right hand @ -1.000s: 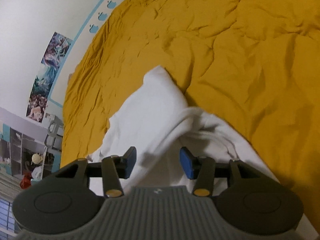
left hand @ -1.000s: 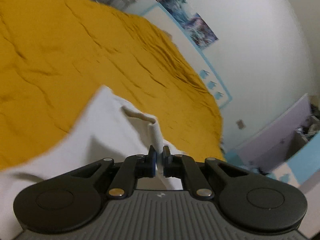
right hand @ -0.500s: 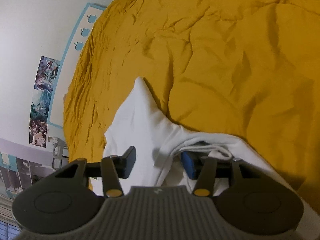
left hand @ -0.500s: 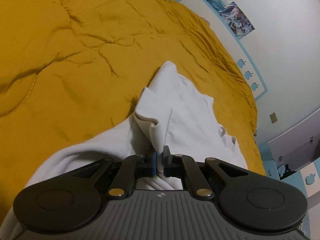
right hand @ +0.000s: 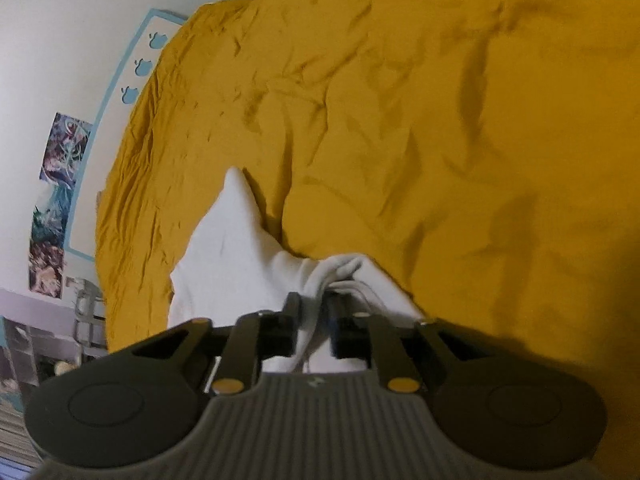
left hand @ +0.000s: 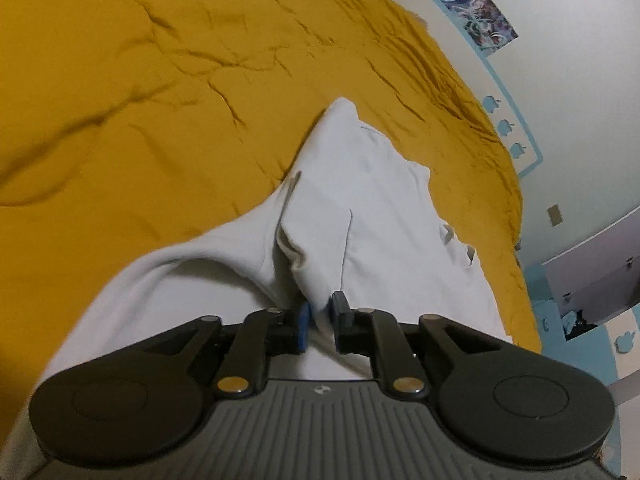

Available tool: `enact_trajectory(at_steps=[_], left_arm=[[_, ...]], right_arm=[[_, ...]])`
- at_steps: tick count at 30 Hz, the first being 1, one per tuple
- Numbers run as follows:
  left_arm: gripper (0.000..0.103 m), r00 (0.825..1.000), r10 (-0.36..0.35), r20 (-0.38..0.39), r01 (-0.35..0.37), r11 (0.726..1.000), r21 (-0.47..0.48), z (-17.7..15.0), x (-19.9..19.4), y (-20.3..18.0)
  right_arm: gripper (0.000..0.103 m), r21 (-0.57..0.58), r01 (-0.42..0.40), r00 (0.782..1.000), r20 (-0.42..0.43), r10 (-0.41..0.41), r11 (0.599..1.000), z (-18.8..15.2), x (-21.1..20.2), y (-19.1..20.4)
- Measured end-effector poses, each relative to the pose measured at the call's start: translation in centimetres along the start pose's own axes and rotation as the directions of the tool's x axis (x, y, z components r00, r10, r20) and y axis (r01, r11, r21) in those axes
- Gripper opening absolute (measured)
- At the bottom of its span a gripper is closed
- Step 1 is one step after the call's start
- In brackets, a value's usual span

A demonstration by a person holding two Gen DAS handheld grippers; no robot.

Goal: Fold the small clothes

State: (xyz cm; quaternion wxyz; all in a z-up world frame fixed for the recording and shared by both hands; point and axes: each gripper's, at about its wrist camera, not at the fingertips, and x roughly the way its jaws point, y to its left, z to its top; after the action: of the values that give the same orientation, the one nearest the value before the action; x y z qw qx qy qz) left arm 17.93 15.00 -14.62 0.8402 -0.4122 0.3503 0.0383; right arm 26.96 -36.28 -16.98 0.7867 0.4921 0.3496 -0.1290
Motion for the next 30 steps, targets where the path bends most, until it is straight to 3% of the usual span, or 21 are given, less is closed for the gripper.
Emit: enact_trajectory(at_steps=[4, 7, 8, 10, 13, 17, 18, 21, 24, 27, 30], left_arm=[[0.022, 0.999, -0.015, 0.045, 0.014, 1.000, 0.027, 0.4, -2.8, -1.2], [0.037, 0.995, -0.037, 0.093, 0.029, 0.996, 0.085, 1.7, -3.1, -3.2], [0.046, 0.994, -0.054, 0.097, 0.042, 0.992, 0.115, 2.0, -2.8, -3.9], [0.053, 0.996, -0.059, 0.073, 0.047, 0.988, 0.150, 2.4, -1.3, -4.7], [0.053, 1.000, -0.019, -0.011, 0.021, 0.987, 0.160, 2.4, 1.7, -4.3], [0.047, 0.996, 0.073, -0.050, -0.061, 0.978, 0.200, 1.7, 3.8, -3.3], [0.046, 0.996, 0.070, -0.046, -0.060, 0.978, 0.202, 1.6, 3.8, -3.0], [0.035, 0.995, 0.091, -0.041, -0.081, 0.977, 0.198, 1.1, 3.2, -2.5], [0.035, 0.996, 0.085, -0.042, -0.074, 0.974, 0.212, 0.9, 2.9, -2.2], [0.041, 0.995, 0.076, -0.061, -0.060, 0.969, 0.239, 1.5, 2.6, -3.1], [0.047, 0.998, 0.036, -0.060, -0.017, 0.957, 0.288, 1.9, 0.3, -4.8]], right_arm=[[0.025, -0.145, -0.041, 0.997, 0.065, 0.051, 0.989, -0.1, -3.2, 2.1], [0.033, -0.278, -0.103, 0.992, 0.045, 0.120, 0.955, -0.7, -3.2, 5.1], [0.035, -0.320, -0.116, 0.990, 0.036, 0.134, 0.940, -1.0, -2.9, 6.2], [0.035, -0.369, -0.128, 0.990, 0.004, 0.140, 0.921, -1.4, -1.8, 7.5], [0.035, -0.385, -0.109, 0.994, -0.058, 0.095, 0.917, -2.2, 0.3, 7.7], [0.034, -0.435, 0.049, 0.998, -0.014, -0.062, 0.899, -2.9, 1.6, 6.5], [0.026, -0.427, 0.073, 0.996, -0.012, -0.086, 0.901, -2.8, 1.9, 5.9], [0.011, -0.374, 0.072, 0.996, -0.016, -0.084, 0.925, -2.1, 2.1, 4.4], [0.010, -0.374, 0.055, 0.997, -0.032, -0.072, 0.926, -1.8, 2.3, 4.0], [0.017, -0.404, 0.034, 0.996, -0.060, -0.063, 0.914, -1.7, 1.9, 4.4], [0.039, -0.414, -0.051, 0.996, -0.085, 0.017, 0.909, -1.3, -1.2, 5.3]])
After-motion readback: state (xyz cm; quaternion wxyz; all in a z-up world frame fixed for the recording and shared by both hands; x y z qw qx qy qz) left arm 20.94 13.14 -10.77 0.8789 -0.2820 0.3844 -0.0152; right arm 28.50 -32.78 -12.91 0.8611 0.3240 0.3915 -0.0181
